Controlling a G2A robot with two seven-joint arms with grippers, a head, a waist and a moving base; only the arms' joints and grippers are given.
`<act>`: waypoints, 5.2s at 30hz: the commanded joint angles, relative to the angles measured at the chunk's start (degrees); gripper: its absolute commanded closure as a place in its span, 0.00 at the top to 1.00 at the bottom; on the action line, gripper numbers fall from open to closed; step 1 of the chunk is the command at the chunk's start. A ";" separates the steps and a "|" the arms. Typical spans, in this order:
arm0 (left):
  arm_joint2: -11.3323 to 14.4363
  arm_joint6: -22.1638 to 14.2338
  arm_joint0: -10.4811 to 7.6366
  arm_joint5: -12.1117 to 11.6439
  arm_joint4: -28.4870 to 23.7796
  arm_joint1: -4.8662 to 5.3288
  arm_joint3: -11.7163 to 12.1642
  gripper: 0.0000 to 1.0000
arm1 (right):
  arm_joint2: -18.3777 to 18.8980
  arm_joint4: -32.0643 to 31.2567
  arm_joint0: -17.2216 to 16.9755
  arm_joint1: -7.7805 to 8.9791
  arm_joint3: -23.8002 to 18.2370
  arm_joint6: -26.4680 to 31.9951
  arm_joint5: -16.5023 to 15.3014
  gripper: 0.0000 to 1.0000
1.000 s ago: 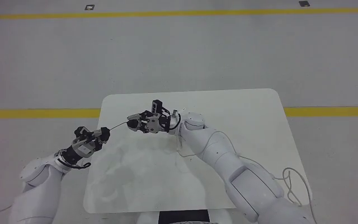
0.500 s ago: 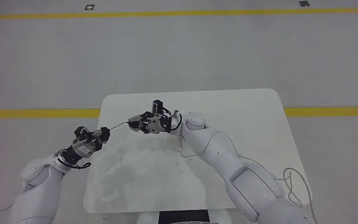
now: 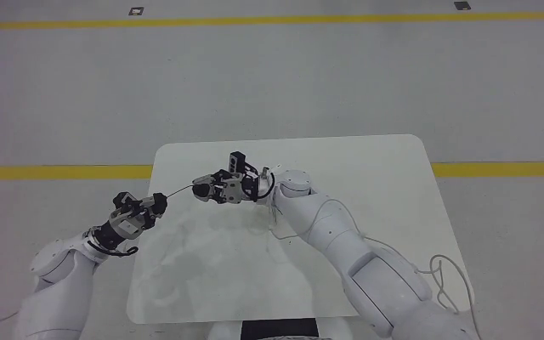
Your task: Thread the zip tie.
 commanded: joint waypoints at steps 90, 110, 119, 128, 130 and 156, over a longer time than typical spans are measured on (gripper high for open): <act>5.25 5.49 -2.08 -2.38 0.20 1.45 -0.63 0.09 | -0.06 -11.52 -6.76 3.04 -16.17 -7.62 0.11 0.00; 6.45 5.28 -3.28 -4.01 1.87 2.18 0.50 0.25 | -0.68 -10.61 -5.46 2.83 -14.27 -10.55 0.22 0.00; 7.13 5.15 -3.63 -4.54 2.33 2.45 0.86 0.25 | -1.36 -10.36 -5.24 2.54 -14.19 -11.62 0.72 0.00; 7.61 5.31 -3.94 -4.64 2.19 2.71 1.21 0.22 | -2.38 -11.20 -4.69 2.27 -13.46 -12.08 0.99 0.00; 7.75 5.35 -3.98 -4.68 2.21 2.77 1.27 0.21 | -2.43 -11.28 -4.59 2.26 -13.30 -12.11 0.97 0.00; 9.07 6.70 -4.17 -5.02 2.01 3.39 1.40 0.11 | -2.89 -12.79 -4.39 2.54 -13.36 -11.98 0.77 0.00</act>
